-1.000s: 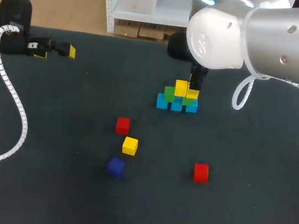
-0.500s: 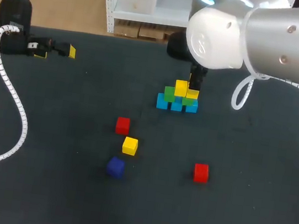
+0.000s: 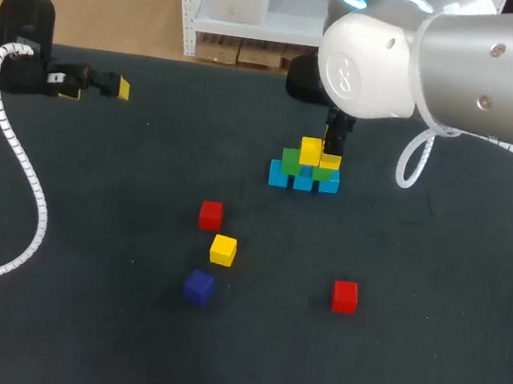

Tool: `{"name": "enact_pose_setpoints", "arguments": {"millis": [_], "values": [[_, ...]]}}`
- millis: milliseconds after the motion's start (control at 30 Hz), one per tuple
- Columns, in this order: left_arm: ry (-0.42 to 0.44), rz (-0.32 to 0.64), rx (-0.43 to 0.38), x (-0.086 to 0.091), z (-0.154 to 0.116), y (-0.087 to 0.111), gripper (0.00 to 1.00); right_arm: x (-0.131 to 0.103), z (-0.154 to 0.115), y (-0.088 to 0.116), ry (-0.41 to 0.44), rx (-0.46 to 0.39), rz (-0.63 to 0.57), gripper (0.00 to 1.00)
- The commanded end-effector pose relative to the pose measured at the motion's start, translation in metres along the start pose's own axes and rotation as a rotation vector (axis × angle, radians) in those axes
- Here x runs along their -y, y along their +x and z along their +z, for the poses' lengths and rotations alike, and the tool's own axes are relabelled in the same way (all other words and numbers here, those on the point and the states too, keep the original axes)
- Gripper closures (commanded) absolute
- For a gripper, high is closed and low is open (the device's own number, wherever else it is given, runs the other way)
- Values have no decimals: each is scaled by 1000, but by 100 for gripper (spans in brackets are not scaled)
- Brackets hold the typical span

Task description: Place the blue cubes, place green cubes on the blue cubes, place the yellow cubes on the green cubes, then place the red cubes on the yellow cubes, and place purple cube on the red cubes.

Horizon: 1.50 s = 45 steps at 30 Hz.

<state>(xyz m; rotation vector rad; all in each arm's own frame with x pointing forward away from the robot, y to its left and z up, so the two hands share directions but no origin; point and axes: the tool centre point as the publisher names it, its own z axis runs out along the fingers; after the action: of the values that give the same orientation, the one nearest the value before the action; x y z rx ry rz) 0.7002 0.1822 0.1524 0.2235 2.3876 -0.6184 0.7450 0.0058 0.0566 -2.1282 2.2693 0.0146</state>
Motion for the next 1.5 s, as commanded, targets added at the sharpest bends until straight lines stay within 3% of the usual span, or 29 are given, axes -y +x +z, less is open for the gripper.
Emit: {"name": "enact_pose_setpoints", "arguments": {"millis": [33, 133, 167, 200, 233, 500, 833, 1133, 1500], "values": [[11, 2, 6, -2, 0, 1, 0, 2, 1, -1, 0, -3, 0, 53], [11, 2, 6, -2, 0, 1, 0, 2, 1, -1, -7, 3, 0, 51], [11, 2, 6, -2, 0, 1, 0, 1, 1, -1, -10, 7, -2, 36], [11, 2, 6, -2, 0, 1, 0, 1, 1, -1, -11, 14, -3, 8], [11, 2, 6, -2, 0, 1, 0, 1, 1, -1, -13, 17, 0, 0], [11, 2, 6, -2, 0, 1, 0, 1, -9, 4, -22, 36, 14, 0], [11, 2, 6, -2, 0, 1, 0, 9, -64, 25, -3, 224, 122, 0], [11, 2, 6, -2, 0, 1, 0, 24, -105, 62, 26, 429, 336, 0], [11, 2, 6, -2, 0, 1, 0, 21, -129, 106, 74, 583, 474, 0]]}}
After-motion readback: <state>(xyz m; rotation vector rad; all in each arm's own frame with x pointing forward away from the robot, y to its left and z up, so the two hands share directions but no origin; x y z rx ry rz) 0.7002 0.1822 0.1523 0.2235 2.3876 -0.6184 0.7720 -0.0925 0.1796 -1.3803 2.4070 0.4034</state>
